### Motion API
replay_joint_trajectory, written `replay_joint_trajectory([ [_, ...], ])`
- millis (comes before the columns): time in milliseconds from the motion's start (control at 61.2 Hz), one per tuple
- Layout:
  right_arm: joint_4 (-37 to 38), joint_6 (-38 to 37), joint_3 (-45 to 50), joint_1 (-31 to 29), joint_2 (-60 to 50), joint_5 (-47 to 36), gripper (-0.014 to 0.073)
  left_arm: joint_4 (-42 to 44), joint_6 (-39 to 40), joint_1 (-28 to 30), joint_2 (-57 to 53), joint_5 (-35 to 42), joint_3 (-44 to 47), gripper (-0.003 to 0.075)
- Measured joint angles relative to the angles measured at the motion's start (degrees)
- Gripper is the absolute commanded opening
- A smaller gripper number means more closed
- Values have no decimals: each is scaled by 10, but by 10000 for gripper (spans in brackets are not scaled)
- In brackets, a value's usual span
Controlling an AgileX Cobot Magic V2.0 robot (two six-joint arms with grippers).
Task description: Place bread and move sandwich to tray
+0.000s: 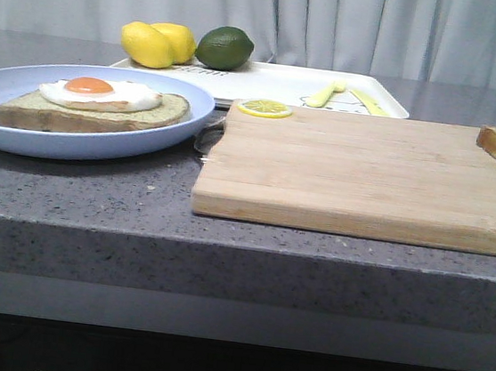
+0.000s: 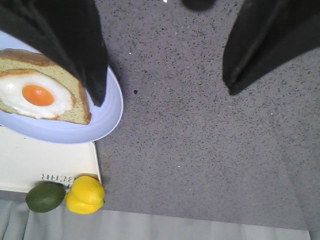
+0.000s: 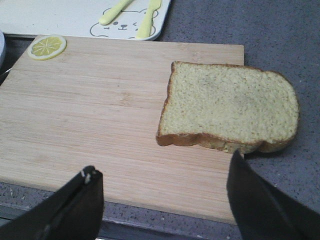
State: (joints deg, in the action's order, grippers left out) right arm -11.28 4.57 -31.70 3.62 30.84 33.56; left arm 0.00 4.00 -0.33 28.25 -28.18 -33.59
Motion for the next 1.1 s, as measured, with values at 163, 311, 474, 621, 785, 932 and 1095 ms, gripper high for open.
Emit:
replay_joint_trajectory([
  [163,-17,0,0,0,0,14,559,0,0,-3,0,0,0,511],
  [311,-25,0,-19,0,4,43,559,0,0,-45,0,0,0,511],
  [474,-26,0,-76,0,35,112,559,0,0,-94,0,0,0,511],
  [621,-27,0,-147,0,87,194,559,0,0,-114,0,0,0,511],
  [785,-21,0,-225,0,155,263,559,0,0,-114,0,0,0,511],
  [932,5,-3,-273,-30,218,290,559,0,0,-114,0,0,0,511],
  [1095,8,-3,-285,-132,281,303,559,12,0,-114,0,0,0,511],
])
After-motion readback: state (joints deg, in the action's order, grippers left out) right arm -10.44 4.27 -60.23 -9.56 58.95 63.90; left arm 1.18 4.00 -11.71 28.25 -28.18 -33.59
